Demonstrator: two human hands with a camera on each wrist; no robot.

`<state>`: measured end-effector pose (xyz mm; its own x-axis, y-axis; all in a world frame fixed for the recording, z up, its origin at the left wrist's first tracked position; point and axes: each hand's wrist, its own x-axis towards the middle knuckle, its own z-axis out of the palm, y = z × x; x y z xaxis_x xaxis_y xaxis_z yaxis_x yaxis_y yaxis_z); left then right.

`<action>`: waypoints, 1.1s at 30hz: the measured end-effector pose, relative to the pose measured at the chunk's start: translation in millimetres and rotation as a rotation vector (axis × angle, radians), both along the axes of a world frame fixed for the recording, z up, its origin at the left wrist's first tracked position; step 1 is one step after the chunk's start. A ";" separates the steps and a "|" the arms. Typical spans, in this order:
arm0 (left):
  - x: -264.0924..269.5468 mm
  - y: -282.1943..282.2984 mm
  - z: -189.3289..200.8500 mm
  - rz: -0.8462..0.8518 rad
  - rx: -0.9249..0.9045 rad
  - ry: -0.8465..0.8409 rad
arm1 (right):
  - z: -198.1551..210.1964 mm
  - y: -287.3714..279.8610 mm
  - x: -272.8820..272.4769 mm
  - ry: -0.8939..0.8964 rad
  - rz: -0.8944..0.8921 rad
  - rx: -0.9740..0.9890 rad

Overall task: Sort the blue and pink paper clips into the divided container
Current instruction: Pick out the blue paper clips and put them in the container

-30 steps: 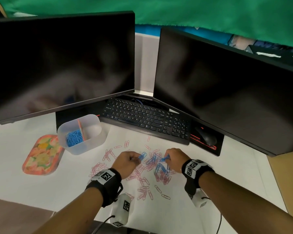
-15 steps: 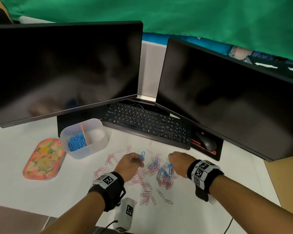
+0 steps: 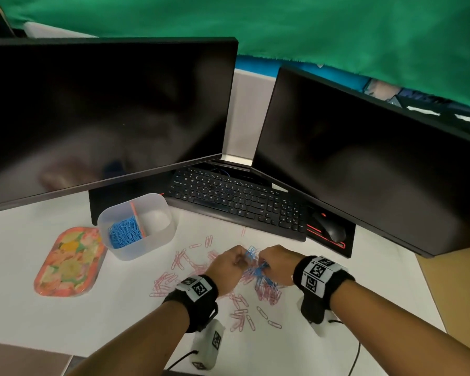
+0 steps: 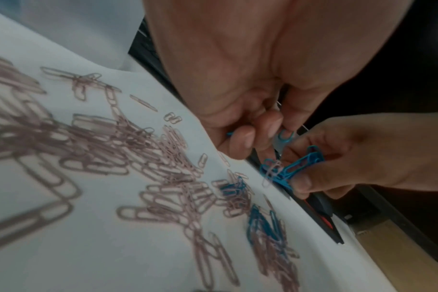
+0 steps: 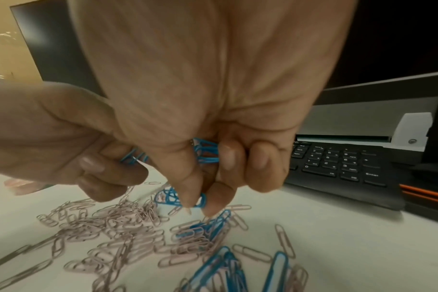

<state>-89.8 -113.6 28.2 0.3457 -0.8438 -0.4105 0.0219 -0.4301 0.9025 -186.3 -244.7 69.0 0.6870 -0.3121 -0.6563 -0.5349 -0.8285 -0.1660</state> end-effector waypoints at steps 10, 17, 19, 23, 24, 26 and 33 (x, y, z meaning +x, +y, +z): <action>26.6 -6.6 -7.2 -0.102 0.176 0.297 | 11.0 13.1 10.7 0.005 0.031 0.036; 37.9 -0.6 -9.2 -0.092 0.173 0.235 | 11.7 8.5 10.0 0.028 0.010 0.026; 42.3 3.4 -9.5 -0.080 0.165 0.228 | 10.4 6.8 7.6 0.053 0.003 0.011; 48.4 12.8 -7.4 -0.029 0.133 0.074 | 10.6 -0.2 3.9 0.061 -0.050 0.011; 50.4 15.7 -6.2 -0.001 0.119 0.013 | 12.2 -2.4 4.3 0.047 -0.062 0.018; 55.0 24.3 -2.5 0.077 0.068 -0.023 | 16.3 -5.4 8.0 -0.008 -0.090 0.052; 92.5 70.7 26.1 0.539 -0.035 0.173 | 27.1 29.7 79.5 -0.306 -0.279 0.420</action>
<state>2.7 -42.8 54.3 0.6615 -0.5812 -0.4740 0.3787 -0.2867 0.8800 -106.8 -214.9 96.1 0.7938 -0.2642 -0.5479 -0.5993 -0.4933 -0.6305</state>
